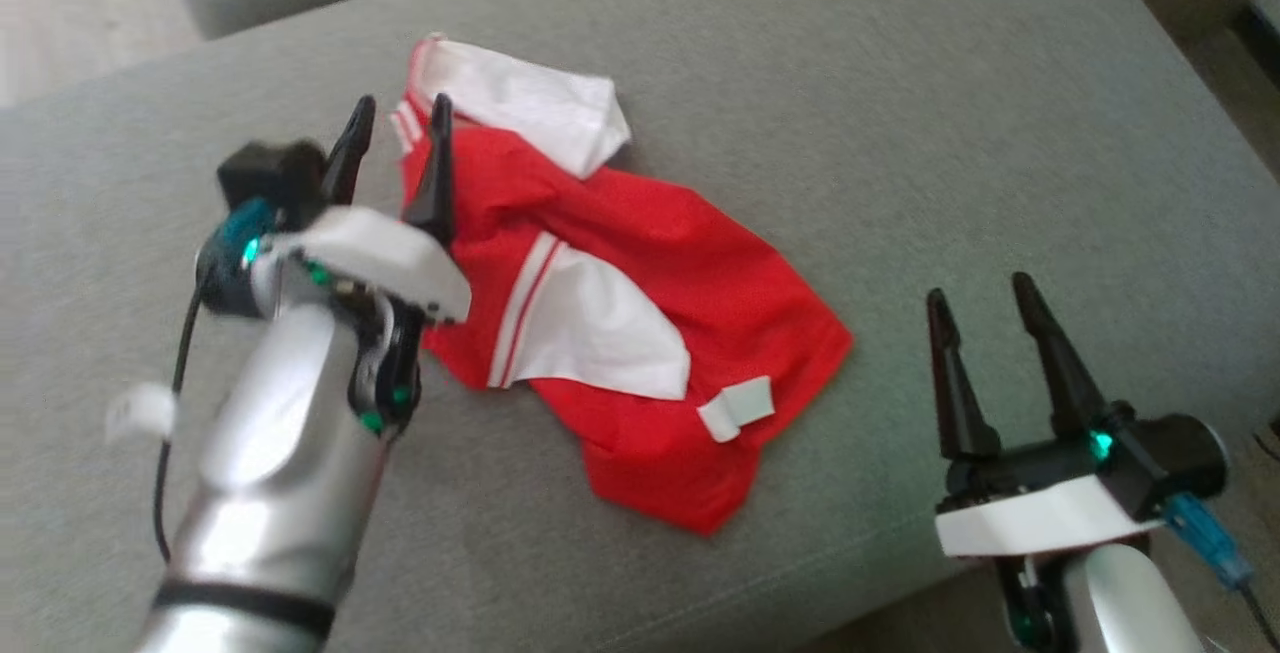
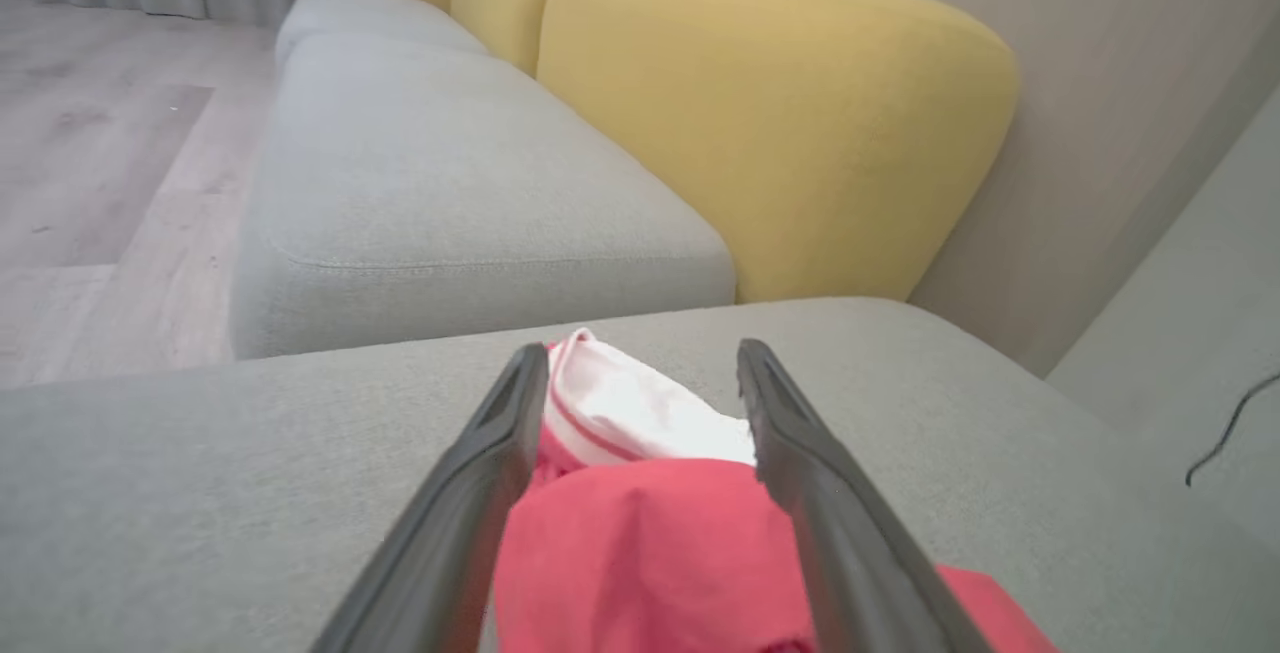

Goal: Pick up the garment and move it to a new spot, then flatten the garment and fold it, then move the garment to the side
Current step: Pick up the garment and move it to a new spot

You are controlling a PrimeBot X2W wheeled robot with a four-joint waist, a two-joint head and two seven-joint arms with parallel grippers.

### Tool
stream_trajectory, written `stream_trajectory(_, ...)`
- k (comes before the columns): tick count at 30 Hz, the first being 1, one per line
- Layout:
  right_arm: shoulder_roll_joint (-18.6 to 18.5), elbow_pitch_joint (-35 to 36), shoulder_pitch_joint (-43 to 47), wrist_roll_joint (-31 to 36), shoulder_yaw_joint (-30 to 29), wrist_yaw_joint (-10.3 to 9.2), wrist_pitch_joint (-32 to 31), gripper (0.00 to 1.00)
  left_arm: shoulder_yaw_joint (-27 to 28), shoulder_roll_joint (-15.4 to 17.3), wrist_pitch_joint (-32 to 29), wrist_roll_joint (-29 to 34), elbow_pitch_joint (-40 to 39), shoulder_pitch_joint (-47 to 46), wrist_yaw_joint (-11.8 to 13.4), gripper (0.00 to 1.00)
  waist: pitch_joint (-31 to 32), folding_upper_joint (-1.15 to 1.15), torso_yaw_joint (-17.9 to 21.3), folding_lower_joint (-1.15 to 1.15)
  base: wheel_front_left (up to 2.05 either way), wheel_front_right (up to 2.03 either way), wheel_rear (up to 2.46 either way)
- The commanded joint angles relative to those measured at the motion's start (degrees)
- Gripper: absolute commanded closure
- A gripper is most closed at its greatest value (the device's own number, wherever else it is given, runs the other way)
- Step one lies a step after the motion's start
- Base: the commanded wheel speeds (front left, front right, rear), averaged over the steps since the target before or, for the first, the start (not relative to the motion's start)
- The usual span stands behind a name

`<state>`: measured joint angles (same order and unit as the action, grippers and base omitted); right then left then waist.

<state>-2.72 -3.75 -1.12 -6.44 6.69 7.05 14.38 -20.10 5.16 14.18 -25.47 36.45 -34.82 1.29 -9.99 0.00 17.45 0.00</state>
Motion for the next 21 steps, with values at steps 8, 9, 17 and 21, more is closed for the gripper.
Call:
stream_trajectory(8,-0.16,2.68,3.59,3.64,-3.23,0.44,0.62,0.0,5.82,0.63,0.8,6.96,-22.49,19.68,6.6,0.0,4.86,0.0,-8.84,0.0,0.0,0.0,0.0)
stream_trajectory(9,-0.16,2.67,4.03,4.06,-3.57,0.44,0.62,0.0,6.21,0.45,0.8,7.83,-24.65,22.22,7.13,0.0,5.22,0.0,-9.73,0.0,0.0,0.0,0.0)
stream_trajectory(17,-0.16,1.67,7.51,5.85,-5.8,0.44,0.62,0.0,8.47,-0.31,0.81,14.95,-33.72,36.73,8.21,0.0,8.31,0.0,-16.83,0.0,0.0,0.0,0.0)
stream_trajectory(21,-0.16,0.73,9.08,5.47,-6.14,0.44,0.62,0.0,9.47,-0.41,0.81,17.31,-34.45,40.68,7.25,0.0,9.59,0.0,-19.21,0.0,0.0,0.0,0.0)
